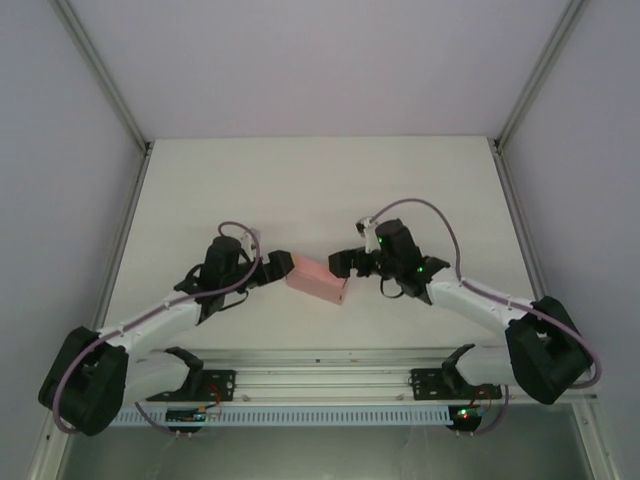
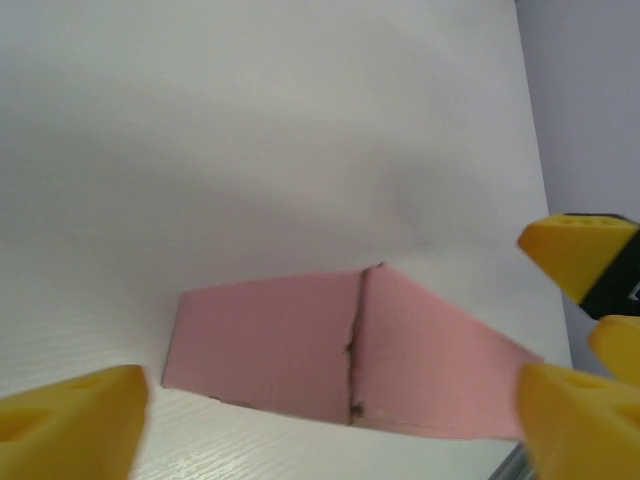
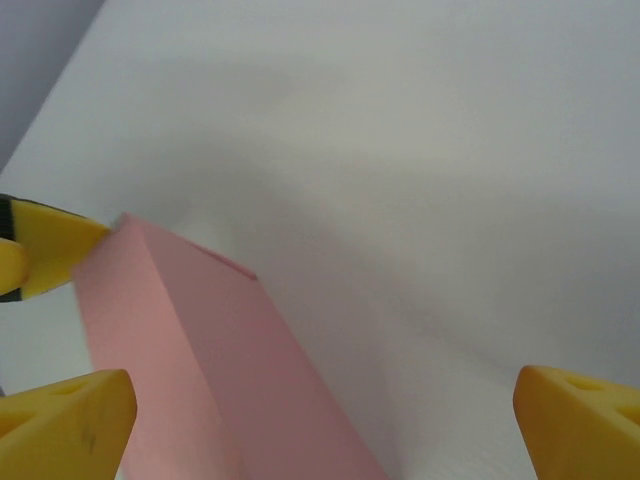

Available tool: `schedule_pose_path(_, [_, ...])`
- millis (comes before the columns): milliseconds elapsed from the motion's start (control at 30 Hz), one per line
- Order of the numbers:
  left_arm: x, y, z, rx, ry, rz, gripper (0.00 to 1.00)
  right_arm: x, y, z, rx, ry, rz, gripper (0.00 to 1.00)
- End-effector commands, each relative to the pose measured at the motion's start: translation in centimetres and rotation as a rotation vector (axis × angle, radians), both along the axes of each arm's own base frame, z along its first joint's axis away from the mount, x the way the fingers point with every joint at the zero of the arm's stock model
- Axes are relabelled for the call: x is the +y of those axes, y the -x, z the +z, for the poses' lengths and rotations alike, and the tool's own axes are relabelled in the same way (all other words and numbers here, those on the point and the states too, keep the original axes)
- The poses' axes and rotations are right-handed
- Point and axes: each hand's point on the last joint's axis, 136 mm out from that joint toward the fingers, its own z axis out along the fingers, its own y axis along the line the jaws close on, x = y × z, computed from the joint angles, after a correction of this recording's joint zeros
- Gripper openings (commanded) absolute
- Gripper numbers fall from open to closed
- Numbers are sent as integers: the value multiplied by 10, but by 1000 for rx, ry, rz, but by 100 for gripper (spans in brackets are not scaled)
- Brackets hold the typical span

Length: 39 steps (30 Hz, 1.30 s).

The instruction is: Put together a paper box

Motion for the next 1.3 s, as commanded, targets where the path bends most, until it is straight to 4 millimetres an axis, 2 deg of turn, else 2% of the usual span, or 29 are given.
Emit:
schedule_pose_path(0, [21,-11,29,-60,-139,63,100,12,15,11,-35,87,275,99])
schedule_pose_path(100, [58,-20,37,-76,-312,182,100,23,25,10,-73,201,490,98])
schedule_pose_path(267, [128,-29,41,-99,-550,390,100,38,34,-6,-23,358,642,99])
schedule_pose_path(400, [147,-30,56,-184,-620,432,100,47,38,-30,-32,484,688,99])
schedule_pose_path(433, [150,-30,59,-198,-625,444,100,51,36,-27,-48,501,697,99])
schedule_pose_path(533, [152,-30,64,-226,-609,442,100,53,40,-43,-31,566,725,99])
schedule_pose_path(567, [149,-30,66,-240,-600,429,100,53,37,-47,-37,602,717,96])
schedule_pose_path(633, [147,-31,68,-258,-599,417,99,50,28,-50,-62,671,690,85])
schedule_pose_path(733, [154,-33,67,-270,-635,438,100,46,14,-40,-152,760,631,48])
schedule_pose_path(767, [157,-34,68,-274,-647,448,100,45,3,-31,-221,791,589,35])
schedule_pose_path(867, [161,-36,71,-291,-671,449,100,36,-29,-3,-440,925,540,24])
schedule_pose_path(933, [163,-37,73,-307,-685,456,99,35,-49,14,-592,1014,525,24])
schedule_pose_path(1067, [174,-41,74,-328,-725,493,100,34,-67,-17,-867,1196,611,28])
schedule_pose_path(1133, [177,-42,73,-333,-739,500,100,31,-69,-39,-912,1241,648,34])
schedule_pose_path(1200, [182,-43,74,-341,-749,518,100,30,-68,-50,-914,1246,650,39])
schedule_pose_path(1267, [184,-43,73,-351,-754,522,100,28,-62,-58,-912,1250,658,49])
